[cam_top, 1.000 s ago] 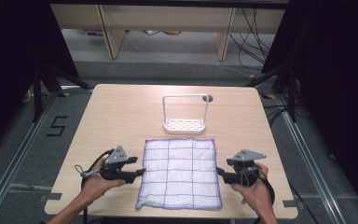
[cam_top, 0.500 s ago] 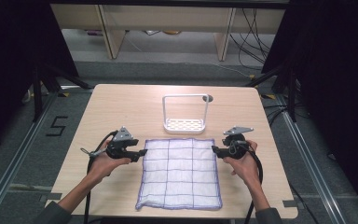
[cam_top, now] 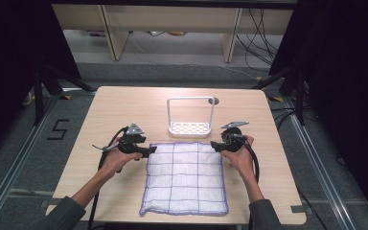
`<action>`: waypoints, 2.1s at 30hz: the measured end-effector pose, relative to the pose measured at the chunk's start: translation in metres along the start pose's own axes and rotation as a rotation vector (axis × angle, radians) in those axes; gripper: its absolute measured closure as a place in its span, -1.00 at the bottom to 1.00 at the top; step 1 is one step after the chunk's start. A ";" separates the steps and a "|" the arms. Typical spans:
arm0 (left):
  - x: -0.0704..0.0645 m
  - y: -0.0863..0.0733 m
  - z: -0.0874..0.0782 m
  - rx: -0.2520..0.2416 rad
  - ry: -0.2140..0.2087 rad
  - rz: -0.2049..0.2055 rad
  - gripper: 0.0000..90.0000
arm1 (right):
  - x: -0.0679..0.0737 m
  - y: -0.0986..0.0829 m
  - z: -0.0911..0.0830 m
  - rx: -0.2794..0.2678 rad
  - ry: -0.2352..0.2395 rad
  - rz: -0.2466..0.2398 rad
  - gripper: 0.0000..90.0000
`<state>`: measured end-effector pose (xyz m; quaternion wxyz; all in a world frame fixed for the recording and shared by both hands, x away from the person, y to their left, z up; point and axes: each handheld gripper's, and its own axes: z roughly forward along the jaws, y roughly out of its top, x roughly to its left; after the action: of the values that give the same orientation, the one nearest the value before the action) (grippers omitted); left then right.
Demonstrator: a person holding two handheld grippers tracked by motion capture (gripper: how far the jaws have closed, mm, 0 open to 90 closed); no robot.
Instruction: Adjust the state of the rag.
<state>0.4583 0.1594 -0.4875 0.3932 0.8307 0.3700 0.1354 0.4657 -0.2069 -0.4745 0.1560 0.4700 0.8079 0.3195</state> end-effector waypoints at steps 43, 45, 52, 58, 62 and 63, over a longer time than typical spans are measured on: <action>0.004 -0.005 0.034 0.062 -0.012 0.056 0.12 | -0.005 -0.003 0.025 0.083 -0.061 -0.003 -0.04; 0.002 -0.006 0.033 0.057 -0.034 0.060 0.25 | -0.005 -0.003 0.026 0.082 -0.061 0.009 -0.05; -0.002 -0.005 0.033 0.061 -0.073 0.080 0.73 | -0.005 -0.002 0.025 0.074 -0.069 0.000 -0.05; -0.005 -0.005 0.033 0.063 -0.067 0.106 0.81 | -0.004 -0.003 0.027 0.084 -0.066 0.015 -0.04; -0.005 -0.005 0.033 0.060 -0.065 0.110 0.82 | -0.003 -0.003 0.028 0.087 -0.064 0.015 -0.03; -0.005 -0.005 0.033 0.060 -0.065 0.111 0.82 | -0.003 -0.004 0.028 0.085 -0.061 0.017 -0.02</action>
<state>0.4690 0.1393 -0.5125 0.3718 0.8653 0.3145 0.1189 0.4804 -0.2006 -0.4982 0.1580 0.4927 0.8114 0.2718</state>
